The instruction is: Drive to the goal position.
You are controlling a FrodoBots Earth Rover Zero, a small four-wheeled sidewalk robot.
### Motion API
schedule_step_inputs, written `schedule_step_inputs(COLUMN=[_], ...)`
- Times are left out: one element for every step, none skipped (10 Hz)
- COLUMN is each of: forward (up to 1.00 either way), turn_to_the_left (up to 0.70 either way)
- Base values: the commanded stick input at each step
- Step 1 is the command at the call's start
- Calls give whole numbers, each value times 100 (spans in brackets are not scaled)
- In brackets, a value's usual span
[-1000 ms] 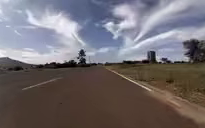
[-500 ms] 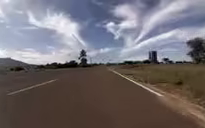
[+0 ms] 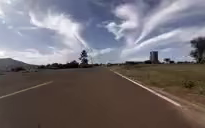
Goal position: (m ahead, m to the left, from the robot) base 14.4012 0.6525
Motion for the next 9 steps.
schedule_step_inputs(forward=[100,100,100,100,100,100,100,100,100], turn_to_the_left=[0,0,0,0,0,0,0,0,0])
